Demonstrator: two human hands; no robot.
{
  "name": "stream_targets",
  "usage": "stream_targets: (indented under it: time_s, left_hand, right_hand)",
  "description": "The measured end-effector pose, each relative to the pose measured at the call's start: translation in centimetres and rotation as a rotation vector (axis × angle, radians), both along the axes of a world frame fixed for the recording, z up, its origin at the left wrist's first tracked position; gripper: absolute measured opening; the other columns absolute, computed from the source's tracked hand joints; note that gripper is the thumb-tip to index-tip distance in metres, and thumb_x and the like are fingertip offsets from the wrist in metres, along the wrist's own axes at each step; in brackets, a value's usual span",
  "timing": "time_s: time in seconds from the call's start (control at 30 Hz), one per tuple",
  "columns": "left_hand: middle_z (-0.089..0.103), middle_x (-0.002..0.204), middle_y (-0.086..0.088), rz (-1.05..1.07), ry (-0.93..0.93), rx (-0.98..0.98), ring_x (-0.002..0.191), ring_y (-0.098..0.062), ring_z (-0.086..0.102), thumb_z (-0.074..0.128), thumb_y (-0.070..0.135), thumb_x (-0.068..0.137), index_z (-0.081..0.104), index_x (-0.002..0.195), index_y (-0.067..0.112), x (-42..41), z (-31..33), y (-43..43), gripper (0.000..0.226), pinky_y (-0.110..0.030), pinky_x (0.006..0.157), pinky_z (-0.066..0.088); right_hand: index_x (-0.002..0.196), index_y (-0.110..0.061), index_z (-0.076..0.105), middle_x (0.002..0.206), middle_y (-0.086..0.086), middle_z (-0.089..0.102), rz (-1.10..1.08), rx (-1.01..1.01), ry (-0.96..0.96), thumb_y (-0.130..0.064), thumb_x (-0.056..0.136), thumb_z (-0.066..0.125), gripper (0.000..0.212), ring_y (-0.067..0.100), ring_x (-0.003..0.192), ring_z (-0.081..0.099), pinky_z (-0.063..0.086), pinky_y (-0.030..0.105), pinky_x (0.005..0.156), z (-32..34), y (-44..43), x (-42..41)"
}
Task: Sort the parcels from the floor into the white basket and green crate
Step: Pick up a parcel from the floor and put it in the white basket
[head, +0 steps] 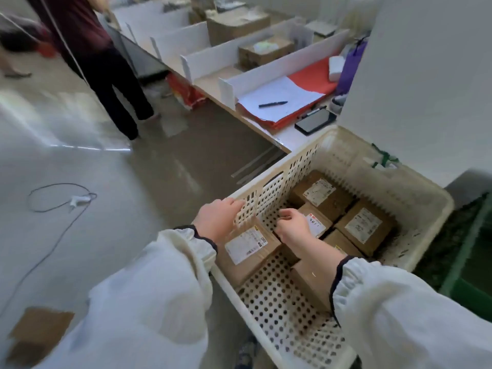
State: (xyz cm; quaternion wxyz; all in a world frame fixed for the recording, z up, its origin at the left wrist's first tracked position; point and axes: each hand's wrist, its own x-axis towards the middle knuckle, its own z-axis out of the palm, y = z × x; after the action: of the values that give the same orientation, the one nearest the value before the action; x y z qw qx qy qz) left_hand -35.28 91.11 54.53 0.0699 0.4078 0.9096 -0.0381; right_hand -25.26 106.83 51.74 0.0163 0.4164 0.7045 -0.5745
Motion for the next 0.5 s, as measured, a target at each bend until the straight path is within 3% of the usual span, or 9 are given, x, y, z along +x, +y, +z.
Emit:
stream_targets:
  time_s: [0.1, 0.17, 0.23, 0.33, 0.43, 0.5]
  left_hand:
    - [0.046, 0.139, 0.002, 0.245, -0.010, 0.069, 0.117, -0.024, 0.053, 0.059, 0.032, 0.090, 0.030, 0.145, 0.028, 0.7, 4.0, -6.7, 0.061, -0.038, 0.087, 0.050]
    - [0.043, 0.141, 0.000, 0.439, -0.067, 0.085, 0.121, -0.026, 0.051, 0.058, 0.035, 0.090, 0.026, 0.147, 0.028, 1.8, 5.9, -12.4, 0.065, -0.038, 0.091, 0.046]
    - [0.045, 0.140, -0.002, 0.601, -0.099, 0.075, 0.121, -0.026, 0.051, 0.058, 0.037, 0.091, 0.024, 0.147, 0.028, 3.5, 7.1, -18.2, 0.066, -0.038, 0.093, 0.045]
    - [0.046, 0.140, -0.002, 0.810, -0.114, 0.058, 0.126, -0.024, 0.048, 0.060, 0.039, 0.090, 0.024, 0.147, 0.027, 7.2, 8.0, -26.5, 0.068, -0.037, 0.095, 0.042]
    - [0.047, 0.139, -0.004, 0.992, -0.163, 0.094, 0.125, -0.023, 0.048, 0.062, 0.038, 0.089, 0.027, 0.147, 0.024, 12.1, 8.0, -34.1, 0.069, -0.035, 0.096, 0.042]
    - [0.050, 0.136, -0.007, 1.106, -0.203, 0.104, 0.121, -0.025, 0.051, 0.062, 0.036, 0.088, 0.030, 0.144, 0.020, 15.6, 7.4, -39.1, 0.067, -0.035, 0.096, 0.044]
  right_hand:
    - [0.128, -0.015, 0.050, 0.108, 0.002, 0.057, 0.097, 0.041, 0.089, -0.007, 0.092, 0.048, 0.037, 0.016, 0.082, 0.060, 0.055, 0.032, 0.072, 3.7, -3.1, -1.6]
    - [0.126, -0.016, 0.051, 0.110, 0.005, 0.059, 0.180, 0.034, 0.123, -0.018, 0.094, 0.048, 0.032, 0.021, 0.091, 0.061, 0.056, 0.038, 0.081, 5.4, -6.3, -2.7]
    - [0.125, -0.015, 0.051, 0.096, 0.004, 0.059, 0.273, 0.031, 0.144, -0.021, 0.093, 0.049, 0.032, 0.021, 0.085, 0.060, 0.055, 0.043, 0.084, 6.5, -10.2, -3.7]
    - [0.124, -0.012, 0.052, 0.077, 0.001, 0.055, 0.424, 0.027, 0.151, -0.022, 0.090, 0.050, 0.036, 0.020, 0.064, 0.055, 0.052, 0.036, 0.066, 7.6, -17.4, -4.4]
    - [0.122, -0.014, 0.053, 0.083, 0.002, 0.052, 0.616, 0.045, 0.073, -0.029, 0.092, 0.050, 0.034, 0.026, 0.076, 0.058, 0.052, 0.037, 0.064, 8.0, -25.2, -4.3]
    - [0.110, -0.013, 0.056, 0.080, 0.003, 0.048, 0.780, 0.102, 0.047, -0.031, 0.092, 0.049, 0.026, 0.024, 0.073, 0.054, 0.047, 0.029, 0.061, 7.6, -30.3, -3.8]
